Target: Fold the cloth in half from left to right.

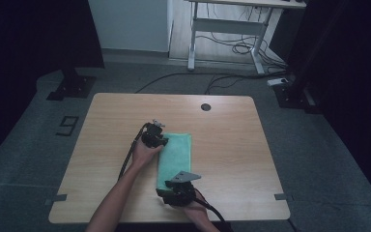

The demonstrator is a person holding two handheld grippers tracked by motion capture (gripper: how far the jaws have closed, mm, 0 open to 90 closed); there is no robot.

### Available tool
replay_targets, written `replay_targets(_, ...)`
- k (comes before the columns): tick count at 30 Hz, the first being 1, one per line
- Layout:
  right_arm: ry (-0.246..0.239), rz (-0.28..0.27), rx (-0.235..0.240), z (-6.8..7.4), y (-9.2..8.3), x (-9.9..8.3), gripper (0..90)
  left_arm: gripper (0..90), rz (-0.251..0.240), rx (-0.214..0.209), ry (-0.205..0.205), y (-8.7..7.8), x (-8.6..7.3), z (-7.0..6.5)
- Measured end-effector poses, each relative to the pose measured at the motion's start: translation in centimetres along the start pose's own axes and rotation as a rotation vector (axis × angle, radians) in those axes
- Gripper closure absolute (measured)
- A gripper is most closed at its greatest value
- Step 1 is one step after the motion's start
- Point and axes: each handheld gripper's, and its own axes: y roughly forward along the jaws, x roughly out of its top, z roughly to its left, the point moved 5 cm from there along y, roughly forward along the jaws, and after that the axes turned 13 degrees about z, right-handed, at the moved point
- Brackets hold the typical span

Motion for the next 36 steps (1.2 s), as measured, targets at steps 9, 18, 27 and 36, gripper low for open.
replay_targets(9, 0.043, -0.06, -0.072, -2.7, -3.1, -0.1, 54.1, 66.1, -0.009, -0.005, 0.01, 0.0, 0.4, -0.4)
replay_targets(18, 0.037, 0.044, -0.175, -4.1, -1.9, -2.0, 55.9, 66.4, 0.015, -0.016, 0.009, 0.9, 0.1, -0.1)
replay_targets(27, -0.005, 0.055, -0.201, -4.1, -2.5, -2.8, 58.9, 66.5, 0.012, -0.011, 0.009, 0.8, -0.3, -0.5)
replay_targets(36, -0.01, 0.07, -0.204, -4.4, -3.4, -3.5, 58.4, 66.5, 0.02, -0.021, 0.014, 0.7, -0.5, -1.0)
